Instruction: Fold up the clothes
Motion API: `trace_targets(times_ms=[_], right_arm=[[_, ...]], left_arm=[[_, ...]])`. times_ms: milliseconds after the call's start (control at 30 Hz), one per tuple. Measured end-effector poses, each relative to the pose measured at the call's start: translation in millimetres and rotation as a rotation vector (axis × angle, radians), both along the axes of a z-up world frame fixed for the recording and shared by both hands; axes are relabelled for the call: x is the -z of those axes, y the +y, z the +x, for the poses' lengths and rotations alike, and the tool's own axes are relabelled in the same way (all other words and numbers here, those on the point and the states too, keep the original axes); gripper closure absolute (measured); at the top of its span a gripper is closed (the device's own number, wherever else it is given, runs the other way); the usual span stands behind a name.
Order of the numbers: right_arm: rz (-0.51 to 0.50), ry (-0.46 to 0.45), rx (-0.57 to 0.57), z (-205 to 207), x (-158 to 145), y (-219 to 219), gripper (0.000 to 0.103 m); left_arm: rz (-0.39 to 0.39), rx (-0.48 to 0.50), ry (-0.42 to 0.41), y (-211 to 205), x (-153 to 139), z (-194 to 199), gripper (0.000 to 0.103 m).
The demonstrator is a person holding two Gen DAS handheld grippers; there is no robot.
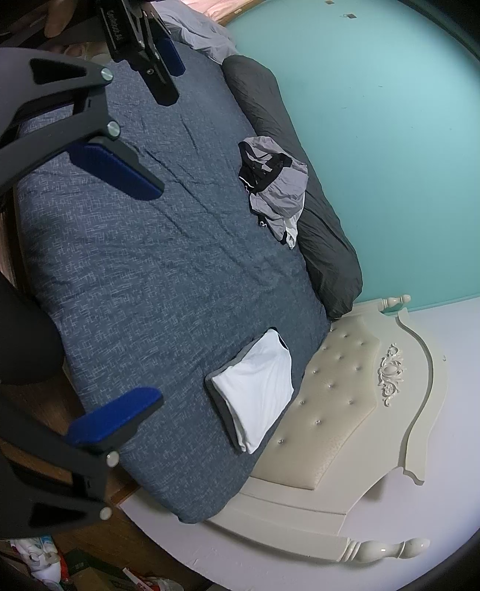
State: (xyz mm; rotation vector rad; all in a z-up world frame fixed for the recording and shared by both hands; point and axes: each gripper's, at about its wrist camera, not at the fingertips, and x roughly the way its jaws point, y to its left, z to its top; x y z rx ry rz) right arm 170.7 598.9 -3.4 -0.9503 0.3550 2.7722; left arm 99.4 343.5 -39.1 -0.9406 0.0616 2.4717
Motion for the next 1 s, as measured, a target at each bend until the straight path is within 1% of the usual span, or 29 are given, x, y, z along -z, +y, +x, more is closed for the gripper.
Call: trace_targets(times_ms=[1000], right_arm=[[-0.003, -0.007, -0.008, -4.4, 1.7, 1.1, 0.001]], left_arm=[[0.007, -0.015, -0.005, -2.5, 2.8, -2.9, 0.0]])
